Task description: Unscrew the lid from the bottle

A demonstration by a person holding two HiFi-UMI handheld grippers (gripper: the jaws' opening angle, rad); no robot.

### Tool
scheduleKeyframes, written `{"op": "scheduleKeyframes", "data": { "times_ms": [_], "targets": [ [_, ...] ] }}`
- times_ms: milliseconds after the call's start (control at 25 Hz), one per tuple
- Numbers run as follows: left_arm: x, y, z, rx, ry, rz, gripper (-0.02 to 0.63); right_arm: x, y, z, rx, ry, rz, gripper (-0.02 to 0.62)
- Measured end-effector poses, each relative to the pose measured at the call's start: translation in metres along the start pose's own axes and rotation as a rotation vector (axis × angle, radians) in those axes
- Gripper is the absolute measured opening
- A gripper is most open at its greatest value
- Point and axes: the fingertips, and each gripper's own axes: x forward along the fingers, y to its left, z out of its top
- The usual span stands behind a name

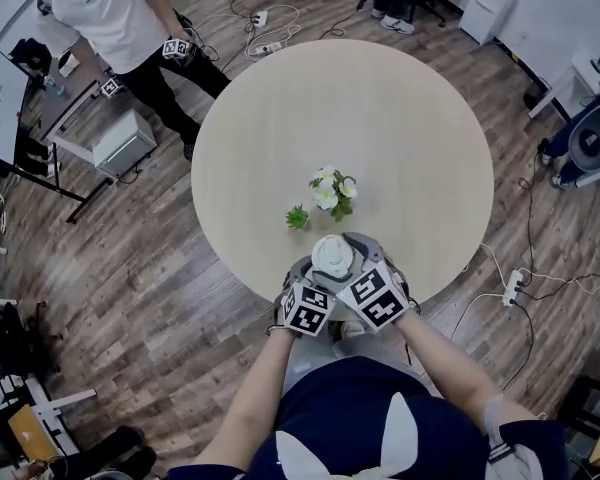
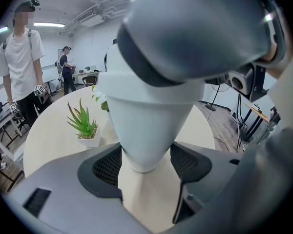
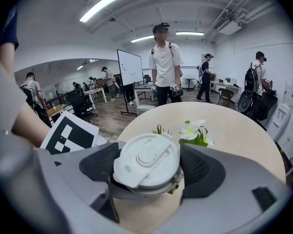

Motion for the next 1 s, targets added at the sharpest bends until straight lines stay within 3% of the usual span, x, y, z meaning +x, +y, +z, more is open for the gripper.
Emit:
{"op": "scheduleKeyframes", "data": {
  "times_ms": [600,1000],
  "targets": [
    [-0.001,-0.001,0.0,0.007,0.005,0.0,0.319,-0.003,0.008,-0.001,-0.196,0.042,0.229,0.39],
    [-0.001,-0.001,-0.001,0.006,0.003,-0.006,0.318,-0.004,0.013,-0.004,-0.377,0.095,0.465,0.397]
  ]
}}
